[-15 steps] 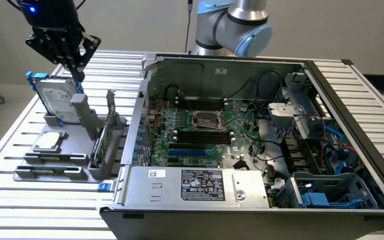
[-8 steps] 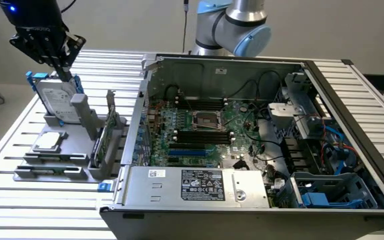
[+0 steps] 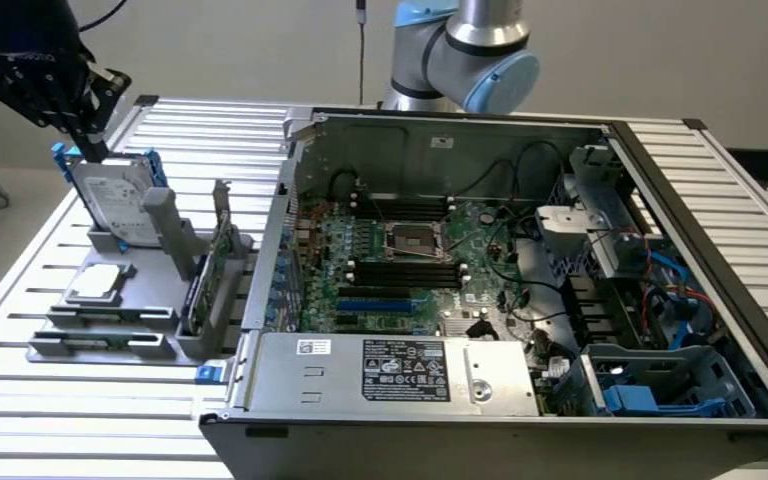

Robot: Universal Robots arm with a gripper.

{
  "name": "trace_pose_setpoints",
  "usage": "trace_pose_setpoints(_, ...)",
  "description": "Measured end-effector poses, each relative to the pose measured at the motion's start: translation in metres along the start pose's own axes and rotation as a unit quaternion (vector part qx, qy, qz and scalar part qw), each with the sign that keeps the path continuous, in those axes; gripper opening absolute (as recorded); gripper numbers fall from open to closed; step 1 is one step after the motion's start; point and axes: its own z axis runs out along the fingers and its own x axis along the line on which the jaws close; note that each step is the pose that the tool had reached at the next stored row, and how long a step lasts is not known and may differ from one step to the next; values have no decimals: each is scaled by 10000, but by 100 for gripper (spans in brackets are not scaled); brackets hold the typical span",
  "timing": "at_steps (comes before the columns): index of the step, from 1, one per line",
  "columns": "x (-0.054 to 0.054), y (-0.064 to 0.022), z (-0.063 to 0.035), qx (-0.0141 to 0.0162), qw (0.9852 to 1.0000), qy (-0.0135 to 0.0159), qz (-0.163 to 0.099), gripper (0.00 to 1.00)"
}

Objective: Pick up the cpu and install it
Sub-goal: 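Reach for the cpu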

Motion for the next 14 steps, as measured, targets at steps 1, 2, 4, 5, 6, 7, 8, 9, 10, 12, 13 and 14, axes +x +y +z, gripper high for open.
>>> trace_pose_setpoints(1, 45, -3, 5, 0, 10000, 1, 0, 11)
trace_pose_setpoints(2, 90, -7, 13, 0, 10000, 3, 0, 11)
trace_pose_setpoints(4, 184, -14, 32, 2, 10000, 12, 1, 11)
trace_pose_setpoints(5, 228, -18, 41, 3, 10000, 17, 0, 11)
trace_pose_setpoints(6, 273, -22, 52, 3, 10000, 20, 1, 11)
trace_pose_setpoints(7, 317, -25, 63, 4, 10000, 22, 1, 11)
trace_pose_setpoints(8, 363, -29, 73, 6, 10000, 25, 1, 11)
trace_pose_setpoints(9, 408, -33, 83, 7, 10000, 28, 1, 11)
trace_pose_setpoints(10, 453, -37, 94, 8, 10000, 31, 2, 11)
trace_pose_setpoints(12, 525, -42, 111, 9, 10000, 52, 3, 11)
trace_pose_setpoints(13, 525, -43, 110, 11, 10000, 58, 2, 11)
trace_pose_setpoints(14, 525, -43, 110, 11, 10000, 59, 2, 11)
